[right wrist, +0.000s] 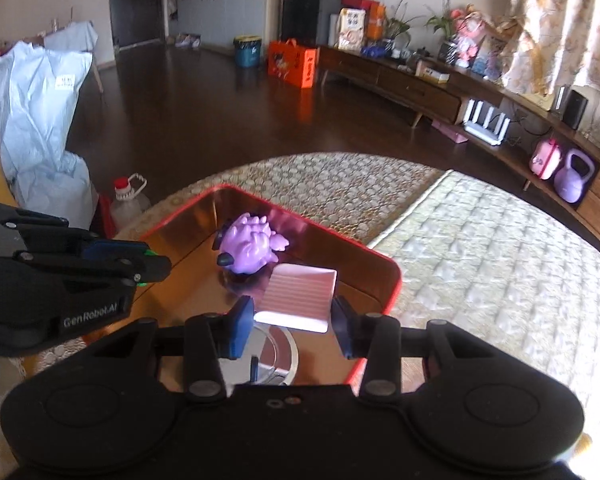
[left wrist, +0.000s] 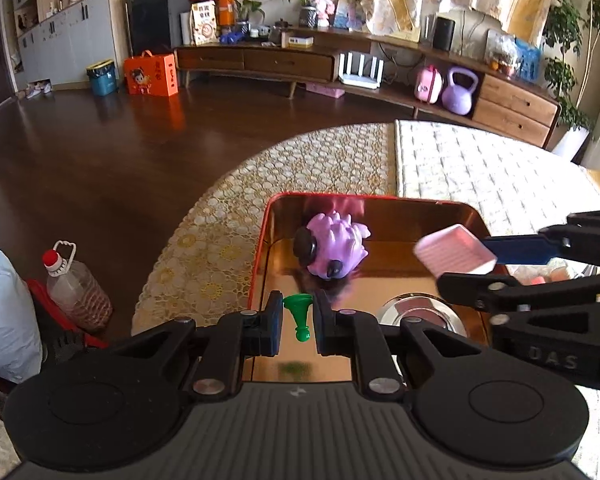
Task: Organize rigid objects
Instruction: 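Carry the green piece with the left tool while the right tool carries the comb to the red box, then release the pink comb from the right tool while the left tool drops the green piece into the box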
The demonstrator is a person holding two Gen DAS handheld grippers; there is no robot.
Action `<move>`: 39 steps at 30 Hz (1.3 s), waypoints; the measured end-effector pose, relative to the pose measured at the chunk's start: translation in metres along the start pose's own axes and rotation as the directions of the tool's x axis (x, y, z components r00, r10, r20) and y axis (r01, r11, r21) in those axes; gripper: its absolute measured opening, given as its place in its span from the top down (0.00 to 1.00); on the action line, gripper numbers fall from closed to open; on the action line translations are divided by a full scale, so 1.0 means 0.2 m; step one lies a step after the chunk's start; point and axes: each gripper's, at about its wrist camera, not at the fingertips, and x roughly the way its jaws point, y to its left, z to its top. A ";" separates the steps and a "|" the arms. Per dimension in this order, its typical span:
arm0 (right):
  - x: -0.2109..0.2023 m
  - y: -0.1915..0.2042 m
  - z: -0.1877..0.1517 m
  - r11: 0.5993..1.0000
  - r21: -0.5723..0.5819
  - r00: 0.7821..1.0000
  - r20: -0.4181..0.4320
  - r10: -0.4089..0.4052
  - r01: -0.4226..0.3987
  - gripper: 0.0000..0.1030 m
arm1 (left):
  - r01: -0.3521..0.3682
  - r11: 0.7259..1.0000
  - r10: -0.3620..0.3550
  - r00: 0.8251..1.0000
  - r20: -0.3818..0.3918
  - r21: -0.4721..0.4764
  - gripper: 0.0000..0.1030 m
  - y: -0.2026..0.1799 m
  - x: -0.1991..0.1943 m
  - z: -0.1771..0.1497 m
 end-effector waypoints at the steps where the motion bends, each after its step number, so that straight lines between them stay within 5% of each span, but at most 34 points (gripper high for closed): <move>1: 0.02 0.00 0.00 1.000 -0.002 1.000 -0.010 0.002 -0.002 0.59 | 0.005 1.000 -0.005 1.000 -0.010 0.002 0.85 0.00 0.02 0.01; 17: 0.18 -0.02 0.03 1.000 -0.016 0.997 -0.076 0.014 -0.016 0.59 | 0.028 0.998 -0.024 0.996 -0.081 0.056 0.85 -0.03 0.23 0.08; 39: -0.01 -0.07 -0.04 0.998 0.038 0.999 -0.001 0.054 -0.054 0.49 | 0.039 0.998 -0.035 0.996 -0.083 0.052 0.84 -0.05 0.18 0.03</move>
